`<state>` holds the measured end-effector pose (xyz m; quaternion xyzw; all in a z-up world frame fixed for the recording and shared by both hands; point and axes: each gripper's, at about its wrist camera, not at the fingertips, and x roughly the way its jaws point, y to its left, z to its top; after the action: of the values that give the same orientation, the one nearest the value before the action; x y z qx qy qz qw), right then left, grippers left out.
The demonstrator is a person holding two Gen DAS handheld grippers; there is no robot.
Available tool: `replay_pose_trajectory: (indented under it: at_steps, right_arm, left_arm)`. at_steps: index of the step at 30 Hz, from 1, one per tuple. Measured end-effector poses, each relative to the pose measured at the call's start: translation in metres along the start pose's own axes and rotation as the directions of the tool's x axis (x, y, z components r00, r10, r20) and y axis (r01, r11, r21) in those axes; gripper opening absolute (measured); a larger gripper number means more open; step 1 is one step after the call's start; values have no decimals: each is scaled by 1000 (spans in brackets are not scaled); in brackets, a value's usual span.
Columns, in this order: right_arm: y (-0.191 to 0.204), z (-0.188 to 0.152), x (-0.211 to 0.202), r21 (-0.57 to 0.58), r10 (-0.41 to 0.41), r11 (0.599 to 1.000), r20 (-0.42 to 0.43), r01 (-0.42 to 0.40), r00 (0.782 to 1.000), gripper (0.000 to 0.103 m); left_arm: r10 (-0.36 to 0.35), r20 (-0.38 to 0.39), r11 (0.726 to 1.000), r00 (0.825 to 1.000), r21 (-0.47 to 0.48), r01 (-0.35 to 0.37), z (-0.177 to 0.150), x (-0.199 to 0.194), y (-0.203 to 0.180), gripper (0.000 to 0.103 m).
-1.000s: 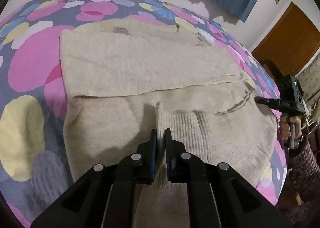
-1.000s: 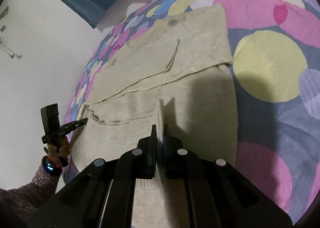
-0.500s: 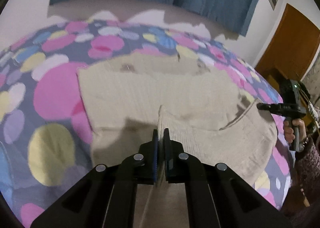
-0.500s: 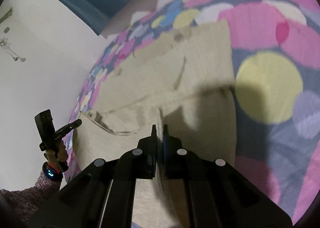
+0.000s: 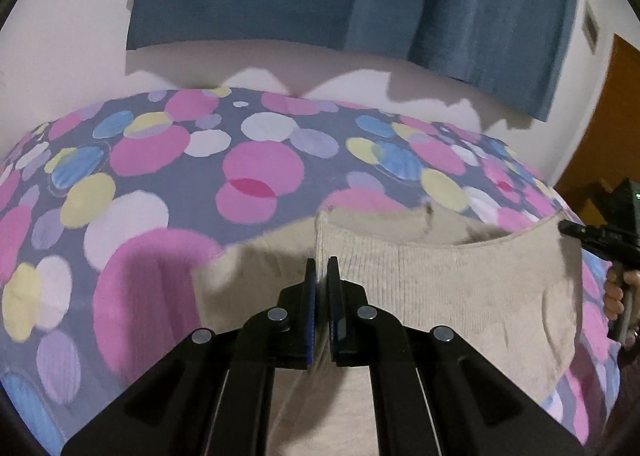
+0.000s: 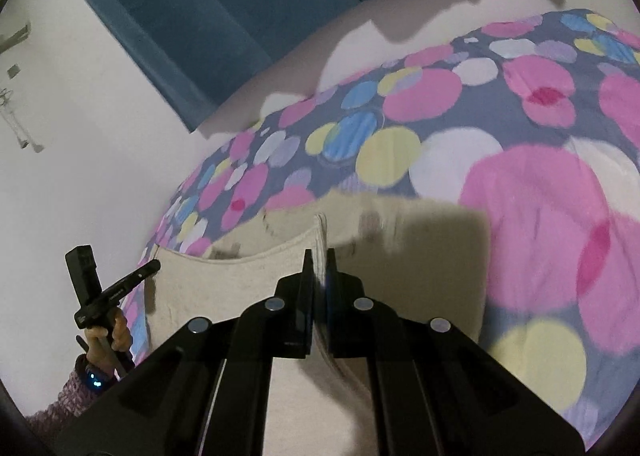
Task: Fold small clothes
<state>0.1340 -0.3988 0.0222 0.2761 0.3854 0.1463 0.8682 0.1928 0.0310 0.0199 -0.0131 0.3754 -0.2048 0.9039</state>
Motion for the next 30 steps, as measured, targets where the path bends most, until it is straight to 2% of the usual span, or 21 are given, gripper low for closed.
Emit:
replay_pose_trajectory:
  at_steps: [8,17,23,30]
  right_arm:
    - [-37,33,67,65,-53,996,-35,56,998,4]
    - [-77,30,123,140,-82,985,-116,98,990,4]
    - [-91,23,133,184,-68,979,-130,91,989,4]
    - [-94,24,134,196,-49,978,-134,75,990,4]
  left_arm:
    - [66,-54,995,996,-68,-69,20,71,26,5]
    - [110,-119,988,987,-94,-122,9,100,46,5]
    - [107,-150,985,983,-121,-126,0,111,56,5]
    - [106,-151,985,983,-117,-125,-3,116,56,5]
